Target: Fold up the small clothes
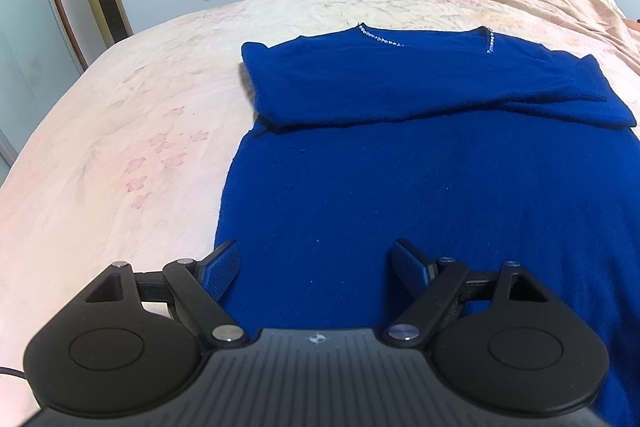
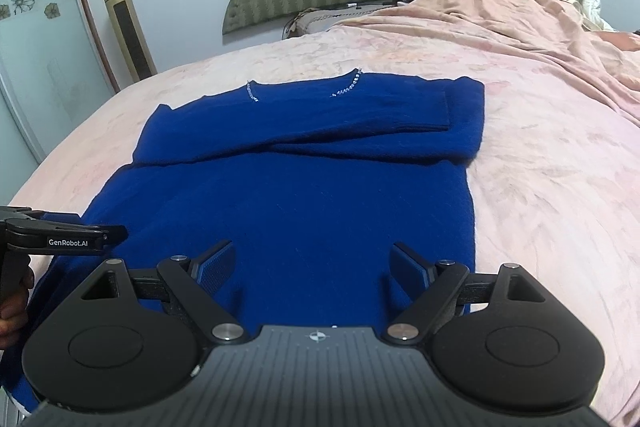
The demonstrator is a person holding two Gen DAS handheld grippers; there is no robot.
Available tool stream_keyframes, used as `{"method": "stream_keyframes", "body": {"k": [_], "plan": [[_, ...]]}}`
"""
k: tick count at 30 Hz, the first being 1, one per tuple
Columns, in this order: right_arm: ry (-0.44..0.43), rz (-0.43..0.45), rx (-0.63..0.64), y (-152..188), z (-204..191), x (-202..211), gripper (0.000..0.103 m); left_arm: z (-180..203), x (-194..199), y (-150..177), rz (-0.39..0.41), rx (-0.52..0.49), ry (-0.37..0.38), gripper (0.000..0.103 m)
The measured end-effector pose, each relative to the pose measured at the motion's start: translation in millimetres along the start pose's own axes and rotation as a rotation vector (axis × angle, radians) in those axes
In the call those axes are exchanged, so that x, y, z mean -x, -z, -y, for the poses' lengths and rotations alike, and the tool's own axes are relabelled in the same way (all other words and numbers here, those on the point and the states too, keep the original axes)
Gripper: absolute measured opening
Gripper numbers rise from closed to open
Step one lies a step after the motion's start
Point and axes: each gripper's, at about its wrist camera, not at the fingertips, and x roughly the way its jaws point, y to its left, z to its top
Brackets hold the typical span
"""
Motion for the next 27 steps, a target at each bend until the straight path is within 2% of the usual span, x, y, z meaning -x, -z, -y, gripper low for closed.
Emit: {"method": "stream_keyframes", "body": {"k": [6,10,15,19,23,27], "plan": [[-0.012,0.0,-0.049,3,10,5,0.087,-4,1,-1,-0.013,0.007,0.003,0.083],[-0.004,0.004,-0.03,6,10,8,0.087,-8,1,-1,-0.018,0.017,0.005,0.083],[-0.02,0.004,-0.008,8,7,7,0.086,-10,4,1,0.004,0.003,-0.005,0.083],[-0.043,0.02,0.0,10,7,11,0.085,-19,13,5,0.053,-0.021,-0.004,0.083],[0.004,0.022,-0.011,14,20,19,0.085,-41,16,12,0.081,-0.017,0.013,0.083],[0.058,0.026,-0.06,18,40,26,0.085,-70,16,17,0.071,0.04,0.013,0.083]]}}
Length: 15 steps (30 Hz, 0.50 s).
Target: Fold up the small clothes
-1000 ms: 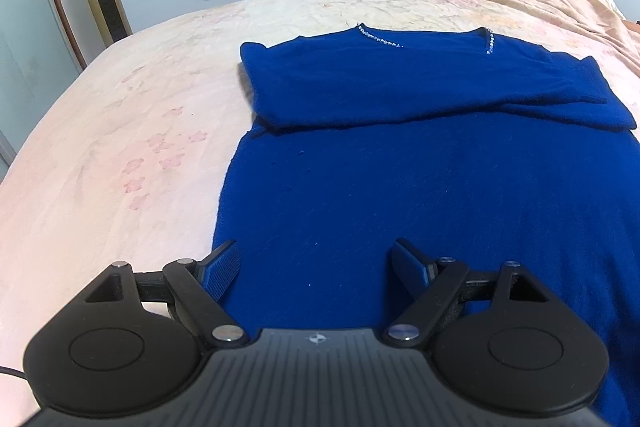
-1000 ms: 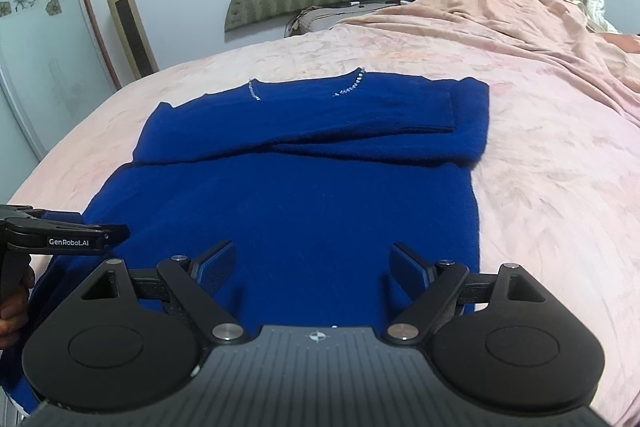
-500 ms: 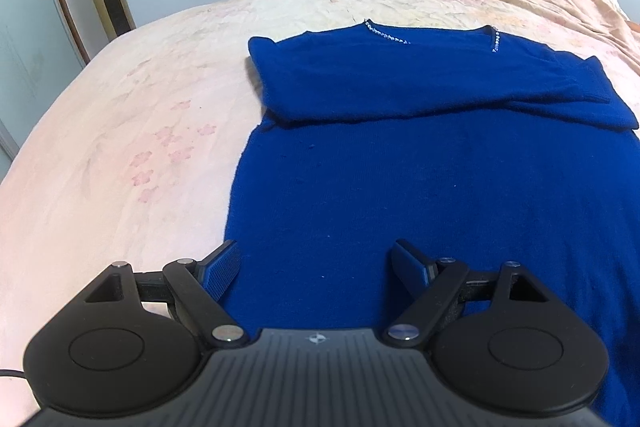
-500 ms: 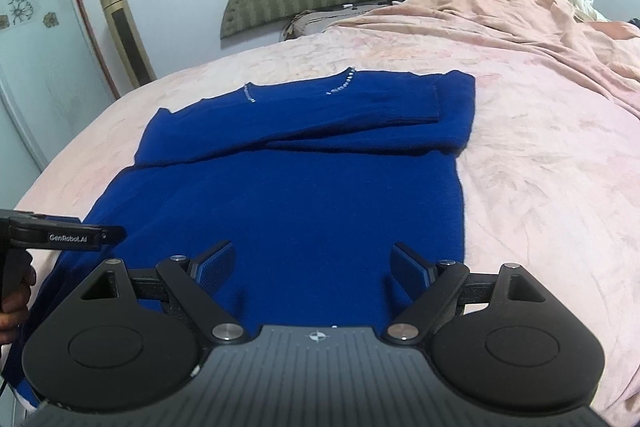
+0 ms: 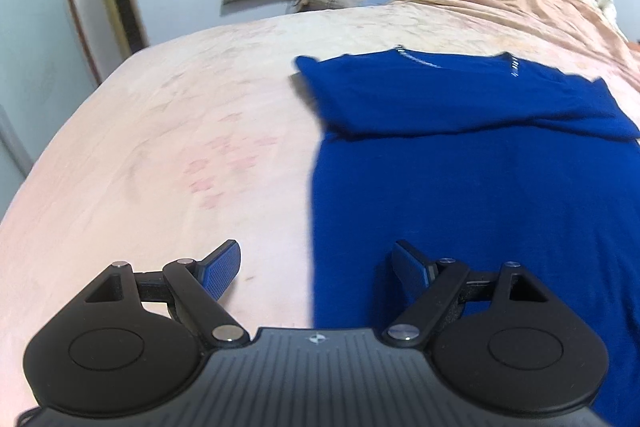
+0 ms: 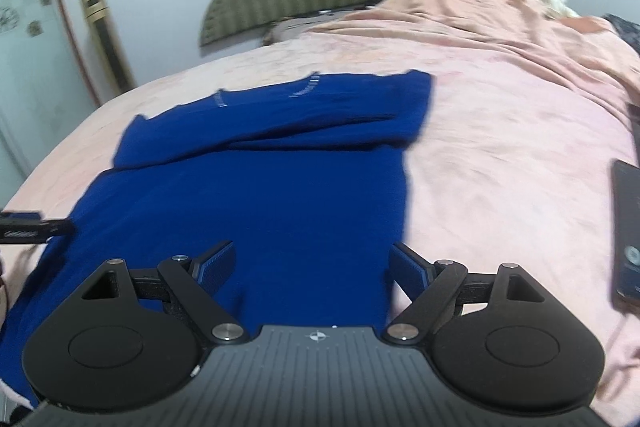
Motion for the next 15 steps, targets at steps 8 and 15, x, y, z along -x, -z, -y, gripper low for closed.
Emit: {"method": "stream_keyframes", "body": {"k": [8,15], "plan": [[-0.013,-0.046,-0.088,16,28,-1,0.084,-35,-10,6,-0.075,0.061,0.04,0.083],[-0.082,-0.077,-0.078,26,24,4,0.066,-28,-16,10,-0.095,0.084,0.126,0.082]]}}
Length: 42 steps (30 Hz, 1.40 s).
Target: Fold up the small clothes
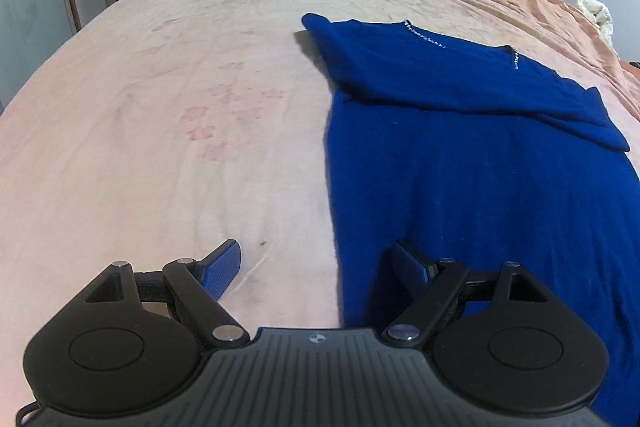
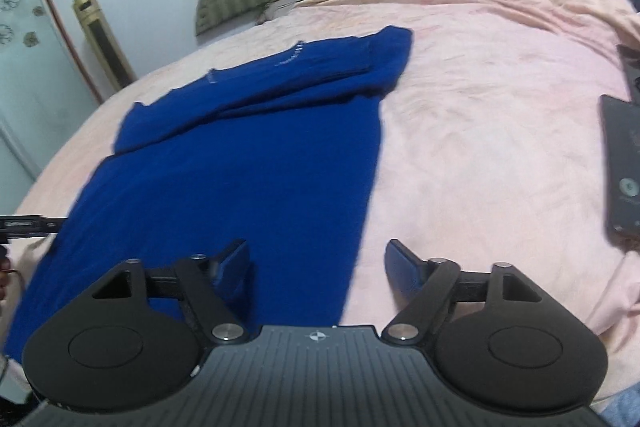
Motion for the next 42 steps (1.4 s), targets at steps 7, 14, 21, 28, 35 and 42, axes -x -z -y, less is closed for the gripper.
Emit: {"method": "stream_keyframes", "body": {"k": [7,14,21,28,35,42], "plan": [[-0.075,-0.002,-0.064,2,0,-9,0.022,9,-3,-9,-0.018,-0.004,0.087,0.052],[-0.125,0.018,-0.177,6,14,-8,0.009,7,-8,-17,-0.062,0.095,0.226,0.005],[-0.157,0.111,-0.198,-22,14,7,0.008,3,7,-45,0.061,0.138,0.211,0.005],[-0.092,0.162,-0.131,-70,13,-23,0.008,10,-24,-81,0.125,0.158,0.119,0.005],[0.045,0.155,-0.152,-93,33,-68,0.019,17,-67,-94,0.063,0.136,0.024,0.008],[0.077,0.154,-0.184,-70,38,-44,0.052,18,-26,-65,0.087,0.112,-0.001,0.082]]}}
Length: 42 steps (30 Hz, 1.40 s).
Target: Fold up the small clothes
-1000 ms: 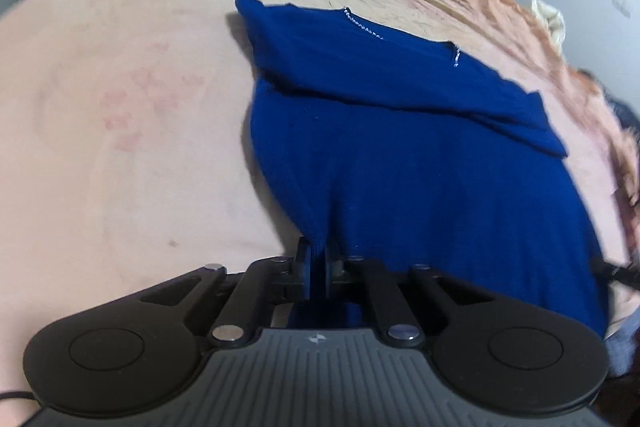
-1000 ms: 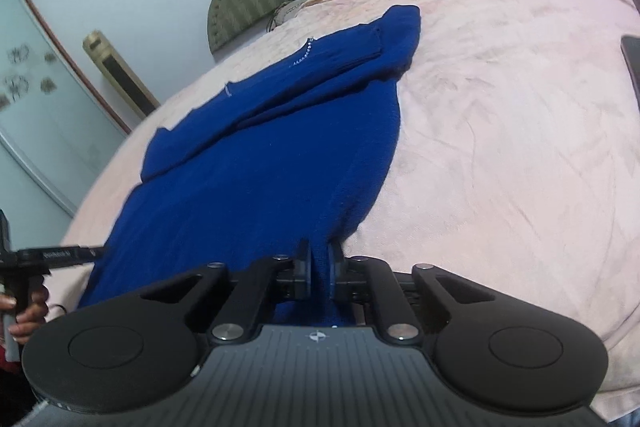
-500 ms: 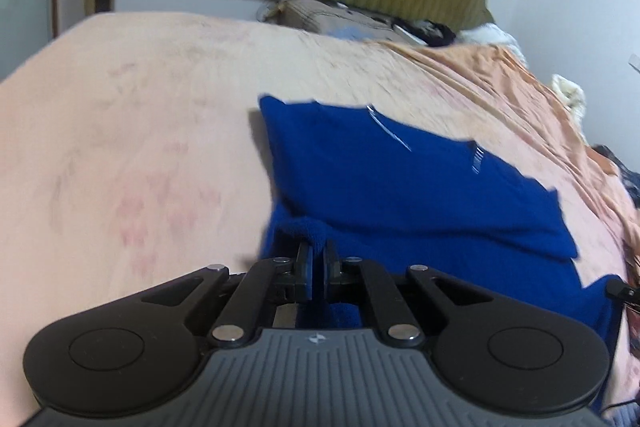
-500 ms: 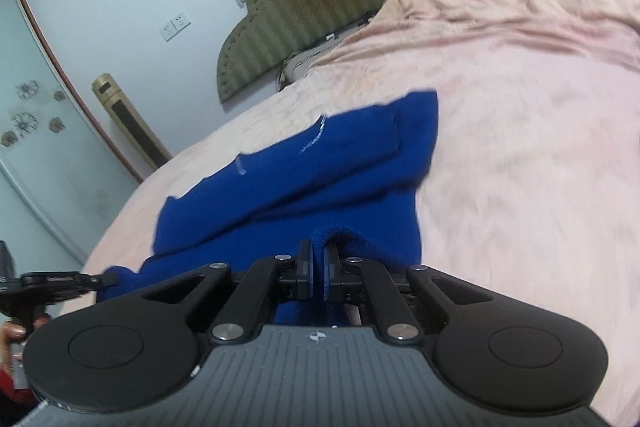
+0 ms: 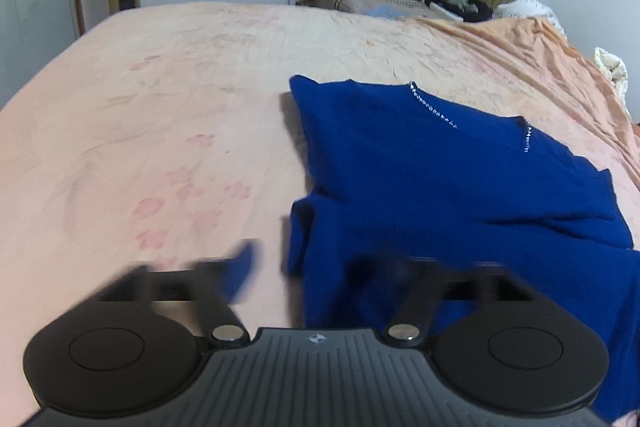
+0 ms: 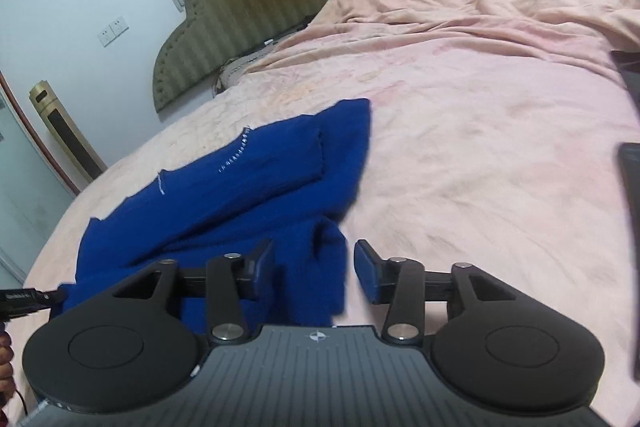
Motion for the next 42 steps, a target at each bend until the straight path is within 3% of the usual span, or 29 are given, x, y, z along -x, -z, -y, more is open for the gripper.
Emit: {"method": "stream_keyframes", "body": {"k": [4,10,13,16,22,23,24,25,26,27,29,37,42], "plan": [[-0.027,-0.047,-0.038,19,9,23,0.052,-4,23,24,-0.019,-0.027,0.037,0.082],[-0.107,-0.125,-0.07,50,13,45,0.052,-27,33,56,-0.127,0.077,0.146,0.082],[-0.155,-0.146,-0.088,57,11,52,0.052,-35,41,63,-0.128,0.125,0.204,0.082],[-0.18,-0.168,-0.081,68,7,57,0.052,-37,43,72,-0.158,0.163,0.309,0.082],[-0.221,-0.172,-0.069,83,-8,60,0.05,-15,45,86,-0.148,0.135,0.431,0.079],[-0.228,-0.173,-0.06,85,-11,60,0.045,-11,43,88,-0.149,0.137,0.45,0.072],[-0.228,-0.17,-0.05,86,-14,59,0.036,-8,40,89,-0.149,0.138,0.462,0.058],[-0.216,-0.17,-0.041,86,-17,57,0.023,-5,38,90,-0.152,0.132,0.463,0.045],[-0.203,-0.171,-0.035,86,-19,53,0.015,-2,33,91,-0.171,0.127,0.455,0.014],[-0.192,-0.17,-0.039,86,-20,51,0.012,-1,29,92,-0.194,0.141,0.458,0.012],[-0.193,-0.157,-0.049,84,-21,51,0.011,-5,34,91,-0.175,0.179,0.476,0.011],[-0.29,-0.023,0.031,52,-38,107,0.011,-13,115,65,0.061,0.149,0.514,0.011],[-0.404,0.034,0.109,37,-46,159,0.011,-17,163,57,0.115,0.104,0.58,0.011]]}}
